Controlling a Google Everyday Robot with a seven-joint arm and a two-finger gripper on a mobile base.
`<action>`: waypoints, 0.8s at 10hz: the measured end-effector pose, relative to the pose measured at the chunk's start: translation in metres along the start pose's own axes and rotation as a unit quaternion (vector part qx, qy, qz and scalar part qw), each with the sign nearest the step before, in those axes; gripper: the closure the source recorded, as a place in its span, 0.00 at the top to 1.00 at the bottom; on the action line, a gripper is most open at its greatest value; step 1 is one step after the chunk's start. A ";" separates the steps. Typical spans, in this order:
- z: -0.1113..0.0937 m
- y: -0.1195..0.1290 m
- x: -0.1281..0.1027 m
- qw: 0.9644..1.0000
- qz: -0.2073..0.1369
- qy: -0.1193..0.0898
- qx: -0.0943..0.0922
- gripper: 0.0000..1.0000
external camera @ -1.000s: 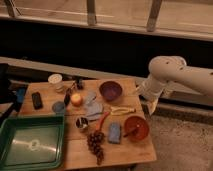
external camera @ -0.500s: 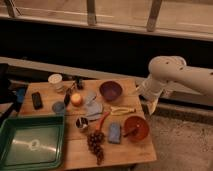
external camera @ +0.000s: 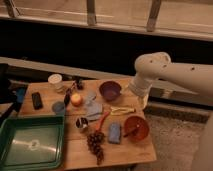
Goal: Place brush in paper cup
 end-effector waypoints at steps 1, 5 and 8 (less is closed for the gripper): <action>0.006 0.019 0.004 1.000 -0.014 -0.001 -0.001 0.80; 0.031 0.112 0.037 0.995 -0.093 0.004 -0.023 0.80; 0.039 0.152 0.065 0.990 -0.134 0.021 -0.041 0.80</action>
